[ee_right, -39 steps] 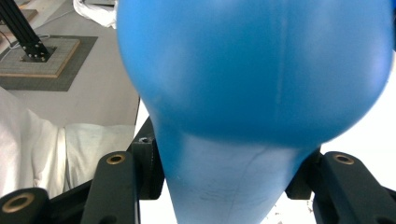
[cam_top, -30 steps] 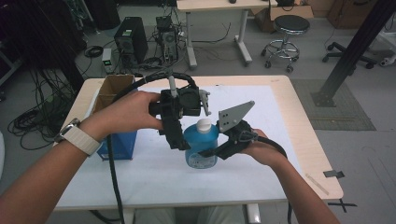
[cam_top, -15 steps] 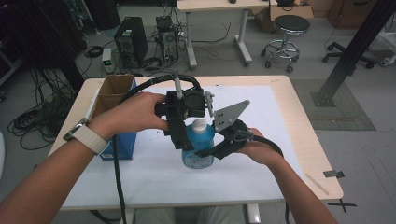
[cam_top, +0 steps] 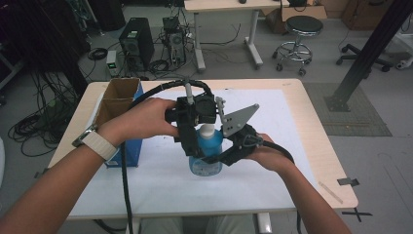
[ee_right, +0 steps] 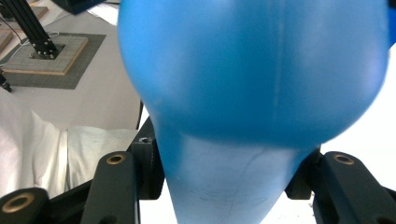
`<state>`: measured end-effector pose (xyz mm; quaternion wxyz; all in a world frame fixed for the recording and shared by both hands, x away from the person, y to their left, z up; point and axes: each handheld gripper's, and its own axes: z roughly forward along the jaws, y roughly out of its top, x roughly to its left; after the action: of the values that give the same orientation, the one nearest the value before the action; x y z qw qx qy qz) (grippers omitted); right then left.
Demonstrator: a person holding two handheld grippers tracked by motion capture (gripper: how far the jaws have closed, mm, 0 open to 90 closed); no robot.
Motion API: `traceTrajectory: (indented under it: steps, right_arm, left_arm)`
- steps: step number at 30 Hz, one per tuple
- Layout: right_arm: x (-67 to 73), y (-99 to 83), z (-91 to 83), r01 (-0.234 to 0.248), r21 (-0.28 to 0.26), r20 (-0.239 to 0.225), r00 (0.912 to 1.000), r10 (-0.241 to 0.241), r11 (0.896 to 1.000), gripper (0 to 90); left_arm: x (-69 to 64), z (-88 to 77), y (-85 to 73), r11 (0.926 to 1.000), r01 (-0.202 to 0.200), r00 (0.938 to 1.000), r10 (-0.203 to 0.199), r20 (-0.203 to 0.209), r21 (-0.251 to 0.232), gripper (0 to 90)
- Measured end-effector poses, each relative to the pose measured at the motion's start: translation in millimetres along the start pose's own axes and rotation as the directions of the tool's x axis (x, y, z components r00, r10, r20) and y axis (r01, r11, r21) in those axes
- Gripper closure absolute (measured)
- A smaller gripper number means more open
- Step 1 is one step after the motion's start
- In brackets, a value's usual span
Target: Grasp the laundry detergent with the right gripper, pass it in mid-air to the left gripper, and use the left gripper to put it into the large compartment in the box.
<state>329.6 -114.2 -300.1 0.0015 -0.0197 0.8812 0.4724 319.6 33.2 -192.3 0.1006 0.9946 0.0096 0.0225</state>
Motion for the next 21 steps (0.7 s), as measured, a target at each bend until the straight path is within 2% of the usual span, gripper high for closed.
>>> traceTrajectory:
  steps: [10,21]
  right_arm:
    - [-0.4,0.8,1.7,0.001,0.001,-0.006,1.0,-0.001,1.0,45.2]
    - [-0.6,0.9,3.2,0.001,0.003,-0.006,1.0,-0.001,1.0,45.2]
  left_arm:
    - [1.6,7.2,3.4,1.0,-0.003,1.0,0.003,0.008,0.009,6.0]
    - [2.2,8.8,3.5,0.9999,-0.004,1.0,0.004,-0.005,0.013,13.7]
